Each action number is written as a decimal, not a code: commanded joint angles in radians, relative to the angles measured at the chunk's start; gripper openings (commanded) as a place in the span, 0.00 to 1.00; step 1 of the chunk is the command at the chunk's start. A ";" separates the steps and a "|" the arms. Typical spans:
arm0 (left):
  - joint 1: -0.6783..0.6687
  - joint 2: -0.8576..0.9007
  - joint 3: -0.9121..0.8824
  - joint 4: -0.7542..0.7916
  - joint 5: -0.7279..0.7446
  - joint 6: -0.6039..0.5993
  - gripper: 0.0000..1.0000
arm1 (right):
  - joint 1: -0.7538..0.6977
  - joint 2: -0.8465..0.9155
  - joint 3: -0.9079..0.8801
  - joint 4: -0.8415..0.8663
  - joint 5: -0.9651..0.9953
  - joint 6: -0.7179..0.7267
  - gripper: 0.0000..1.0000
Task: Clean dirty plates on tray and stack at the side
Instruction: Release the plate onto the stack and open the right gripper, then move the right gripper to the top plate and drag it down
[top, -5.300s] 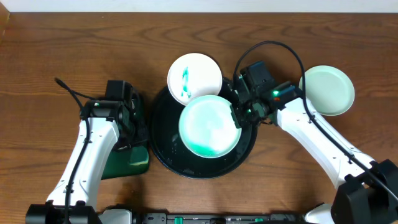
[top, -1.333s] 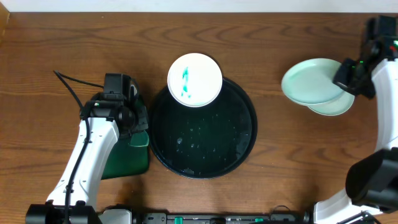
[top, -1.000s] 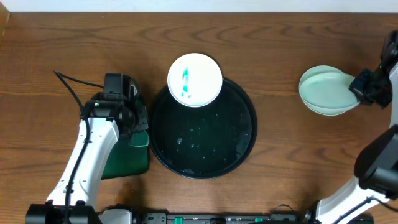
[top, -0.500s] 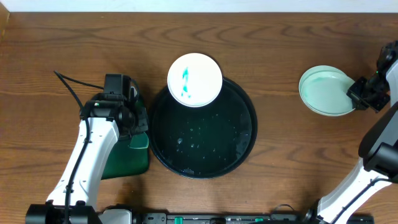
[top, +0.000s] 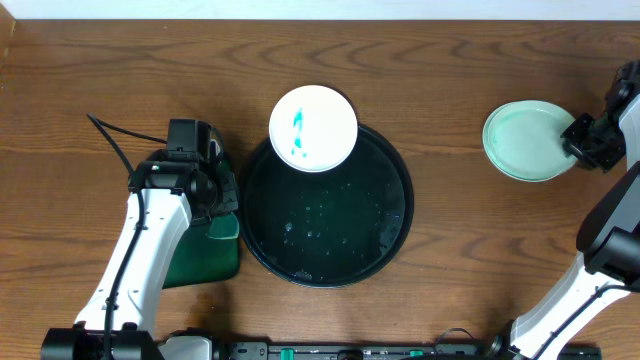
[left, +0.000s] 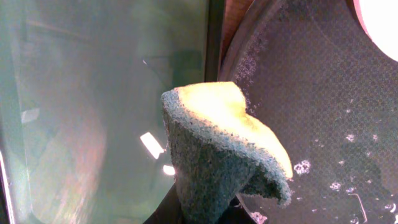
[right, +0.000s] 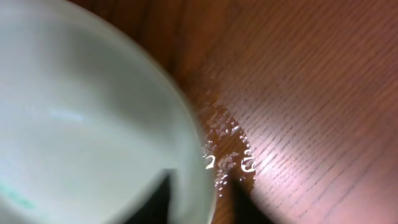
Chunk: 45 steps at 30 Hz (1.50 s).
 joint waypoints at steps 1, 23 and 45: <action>0.005 -0.008 0.007 -0.002 -0.002 0.007 0.07 | -0.005 0.011 -0.005 0.003 -0.021 -0.003 0.65; 0.005 -0.008 0.007 -0.002 -0.002 0.010 0.08 | 0.155 0.010 0.382 -0.314 -0.252 -0.236 0.99; 0.005 -0.008 0.007 -0.009 -0.002 0.010 0.08 | 0.759 0.070 0.364 -0.133 -0.435 -0.267 0.66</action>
